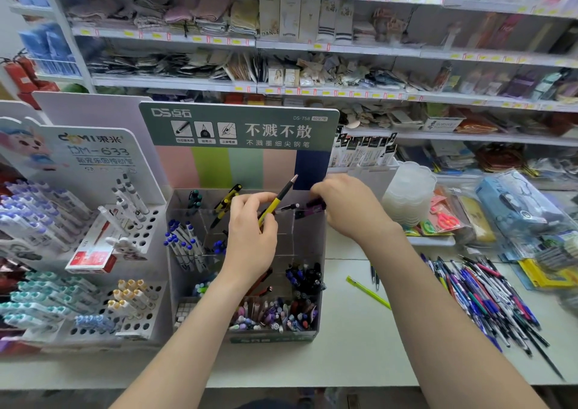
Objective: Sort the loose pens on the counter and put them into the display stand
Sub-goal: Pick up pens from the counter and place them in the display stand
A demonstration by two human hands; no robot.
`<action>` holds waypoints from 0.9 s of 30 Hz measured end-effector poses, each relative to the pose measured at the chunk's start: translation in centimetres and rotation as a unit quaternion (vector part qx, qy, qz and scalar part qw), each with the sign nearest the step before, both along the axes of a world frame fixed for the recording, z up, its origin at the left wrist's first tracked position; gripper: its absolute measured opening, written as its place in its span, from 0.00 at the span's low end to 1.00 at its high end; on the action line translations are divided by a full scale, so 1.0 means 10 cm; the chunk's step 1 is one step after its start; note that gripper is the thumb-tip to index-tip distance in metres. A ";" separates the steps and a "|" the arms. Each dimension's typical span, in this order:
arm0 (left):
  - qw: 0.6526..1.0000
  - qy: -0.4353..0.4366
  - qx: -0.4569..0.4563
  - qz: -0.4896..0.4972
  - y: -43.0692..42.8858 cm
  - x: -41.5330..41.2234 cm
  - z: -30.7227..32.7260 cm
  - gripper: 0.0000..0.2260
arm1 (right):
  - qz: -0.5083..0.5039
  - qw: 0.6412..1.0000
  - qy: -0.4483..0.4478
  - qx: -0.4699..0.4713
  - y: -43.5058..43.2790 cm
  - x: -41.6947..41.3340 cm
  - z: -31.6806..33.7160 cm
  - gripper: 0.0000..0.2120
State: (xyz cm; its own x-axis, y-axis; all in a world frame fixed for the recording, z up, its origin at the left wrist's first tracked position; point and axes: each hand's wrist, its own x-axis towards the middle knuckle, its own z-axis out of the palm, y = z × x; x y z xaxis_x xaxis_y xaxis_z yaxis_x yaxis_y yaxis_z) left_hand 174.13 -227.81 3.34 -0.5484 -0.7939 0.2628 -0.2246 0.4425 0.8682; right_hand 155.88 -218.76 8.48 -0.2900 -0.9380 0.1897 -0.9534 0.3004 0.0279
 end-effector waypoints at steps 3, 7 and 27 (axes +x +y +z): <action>1.000 0.000 -0.004 -0.010 0.00 0.04 -0.02 0.14 | 0.012 0.995 -0.072 -0.067 -0.05 -0.06 -0.02 0.26; 1.000 0.009 0.007 0.004 -0.01 0.09 -0.06 0.14 | 0.064 0.982 -0.139 -0.113 -0.05 -0.08 -0.07 0.29; 0.998 0.017 0.032 0.042 0.02 0.36 -0.13 0.08 | -0.009 0.926 -0.110 -0.362 -0.01 0.67 -0.63 0.20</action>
State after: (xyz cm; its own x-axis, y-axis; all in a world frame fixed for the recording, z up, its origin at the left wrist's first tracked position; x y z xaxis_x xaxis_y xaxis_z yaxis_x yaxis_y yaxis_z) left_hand 177.72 -227.63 2.06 -0.4701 -0.8528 0.2273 -0.2279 0.3661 0.9022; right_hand 162.57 -218.88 2.21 -0.4110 -0.5823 0.7014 -0.9067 0.1813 -0.3808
